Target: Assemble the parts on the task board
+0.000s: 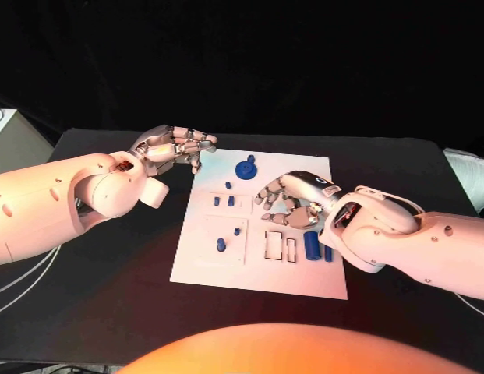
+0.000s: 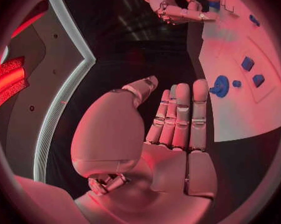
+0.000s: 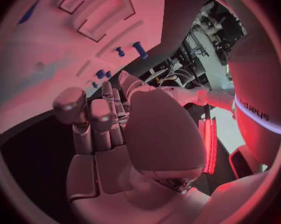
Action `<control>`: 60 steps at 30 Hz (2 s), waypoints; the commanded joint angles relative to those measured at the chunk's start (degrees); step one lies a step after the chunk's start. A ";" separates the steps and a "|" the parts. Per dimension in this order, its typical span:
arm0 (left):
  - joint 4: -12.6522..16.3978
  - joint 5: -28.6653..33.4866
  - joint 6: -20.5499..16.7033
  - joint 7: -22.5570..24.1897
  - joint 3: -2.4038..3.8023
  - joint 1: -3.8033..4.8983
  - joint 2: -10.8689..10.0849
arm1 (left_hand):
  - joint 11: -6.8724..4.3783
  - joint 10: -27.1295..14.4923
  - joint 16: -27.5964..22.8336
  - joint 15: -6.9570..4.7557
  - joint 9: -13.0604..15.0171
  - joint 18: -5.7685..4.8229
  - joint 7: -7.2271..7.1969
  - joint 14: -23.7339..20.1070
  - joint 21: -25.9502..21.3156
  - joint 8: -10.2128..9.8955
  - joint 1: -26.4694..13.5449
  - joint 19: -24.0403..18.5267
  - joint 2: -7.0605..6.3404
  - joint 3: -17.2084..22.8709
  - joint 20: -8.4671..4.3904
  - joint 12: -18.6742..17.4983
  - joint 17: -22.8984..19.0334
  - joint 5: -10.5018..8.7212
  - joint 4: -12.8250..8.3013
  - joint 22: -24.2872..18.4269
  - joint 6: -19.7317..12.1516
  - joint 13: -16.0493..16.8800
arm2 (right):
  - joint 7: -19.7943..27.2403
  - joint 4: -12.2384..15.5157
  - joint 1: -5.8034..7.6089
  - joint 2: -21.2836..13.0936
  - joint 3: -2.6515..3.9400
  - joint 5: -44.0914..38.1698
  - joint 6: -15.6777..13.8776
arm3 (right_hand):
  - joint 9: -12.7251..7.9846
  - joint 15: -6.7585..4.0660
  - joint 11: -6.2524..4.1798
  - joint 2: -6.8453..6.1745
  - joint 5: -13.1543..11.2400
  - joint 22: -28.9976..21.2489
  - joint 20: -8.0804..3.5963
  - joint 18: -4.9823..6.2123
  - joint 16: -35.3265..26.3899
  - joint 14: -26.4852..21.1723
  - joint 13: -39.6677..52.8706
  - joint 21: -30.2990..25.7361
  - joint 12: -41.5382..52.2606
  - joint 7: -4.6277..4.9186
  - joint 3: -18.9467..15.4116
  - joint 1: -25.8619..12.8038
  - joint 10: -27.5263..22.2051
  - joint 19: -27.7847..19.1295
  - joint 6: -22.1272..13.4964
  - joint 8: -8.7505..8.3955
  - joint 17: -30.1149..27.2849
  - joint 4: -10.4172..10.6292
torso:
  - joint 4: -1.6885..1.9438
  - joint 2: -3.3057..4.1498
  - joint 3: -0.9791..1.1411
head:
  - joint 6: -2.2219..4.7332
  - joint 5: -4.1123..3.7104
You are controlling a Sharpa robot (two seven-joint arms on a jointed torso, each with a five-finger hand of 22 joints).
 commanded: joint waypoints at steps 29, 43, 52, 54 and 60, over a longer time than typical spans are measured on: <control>1.16 1.23 0.62 1.28 -0.11 -1.79 -0.41 | 0.10 -0.42 0.10 0.22 -0.09 0.66 -0.07 -0.31 -0.86 0.04 0.25 -1.07 0.13 -0.09 -0.07 0.22 0.06 0.00 0.39 -0.76 -0.40 0.07 | -13.00 7.25 -2.28 -15.71 -1.36 13.44 6.69 | 6.41 -3.16 -4.33 0.88 1.18 20.76 -2.83 -5.40 16.95 7.76 81.36 22.60 72.34 -4.04 -10.22 -12.72 22.47 7.31 3.93 6.30 37.88 2.78 | -1.22 -0.86 0.52 | -0.27 -4.16; 1.32 1.24 0.75 1.23 -0.10 -1.84 -0.70 | 0.11 -0.46 0.00 0.24 -0.10 0.66 -0.07 -0.45 -0.98 0.04 0.19 -1.19 0.09 -0.18 -0.05 0.29 0.04 0.01 0.52 -0.83 -0.44 0.09 | -16.99 6.44 -3.25 -14.58 -1.39 7.42 5.71 | 7.08 -3.42 -4.74 2.42 1.69 22.54 -3.00 -5.85 17.53 8.12 82.02 24.64 72.68 -4.53 -14.13 -14.62 22.80 7.93 4.91 7.22 39.91 2.86 | -1.31 -0.86 0.50 | -0.49 -4.05; 1.33 1.24 0.88 1.05 -0.10 -1.84 -0.82 | 0.11 -0.49 -0.02 0.25 -0.10 0.66 -0.06 -0.47 -0.97 0.04 0.17 -1.19 0.09 -0.20 -0.04 0.30 0.04 0.01 0.57 -0.81 -0.43 0.09 | -17.84 5.80 -4.08 -13.02 -1.38 6.40 5.97 | 7.49 -3.60 -4.95 3.42 3.06 23.01 -3.19 -5.95 17.67 8.21 82.22 25.08 72.66 -4.78 -17.50 -16.70 22.89 8.02 5.00 7.74 40.47 2.89 | -1.29 -0.83 0.47 | -0.49 -3.92; 1.33 1.24 0.90 1.01 -0.10 -1.85 -0.84 | 0.11 -0.49 -0.02 0.25 -0.10 0.66 -0.06 -0.47 -0.97 0.04 0.17 -1.19 0.09 -0.20 -0.04 0.30 0.04 0.01 0.57 -0.81 -0.43 0.09 | -17.97 5.66 -4.24 -12.64 -1.38 6.34 5.84 | 7.58 -3.62 -4.96 3.56 3.25 23.01 -3.20 -5.94 17.65 8.19 82.17 25.06 72.56 -4.77 -18.55 -17.14 22.84 7.99 4.91 7.80 40.42 2.91 | -1.27 -0.82 0.48 | -0.49 -3.88; 1.36 1.23 0.99 0.87 -0.09 -1.85 -0.89 | 0.11 -0.49 -0.02 0.25 -0.10 0.66 -0.06 -0.47 -0.97 0.04 0.17 -1.19 0.09 -0.20 -0.04 0.30 0.04 0.01 0.57 -0.81 -0.43 0.09 | -19.38 4.93 -4.53 -11.44 -1.38 5.33 5.86 | 7.85 -3.60 -4.94 4.27 2.64 23.18 -3.17 -5.96 17.66 8.22 82.21 25.13 72.41 -4.76 -22.28 -18.61 22.81 8.00 4.64 8.03 40.59 2.99 | -1.32 -0.85 0.39 | -0.49 -3.78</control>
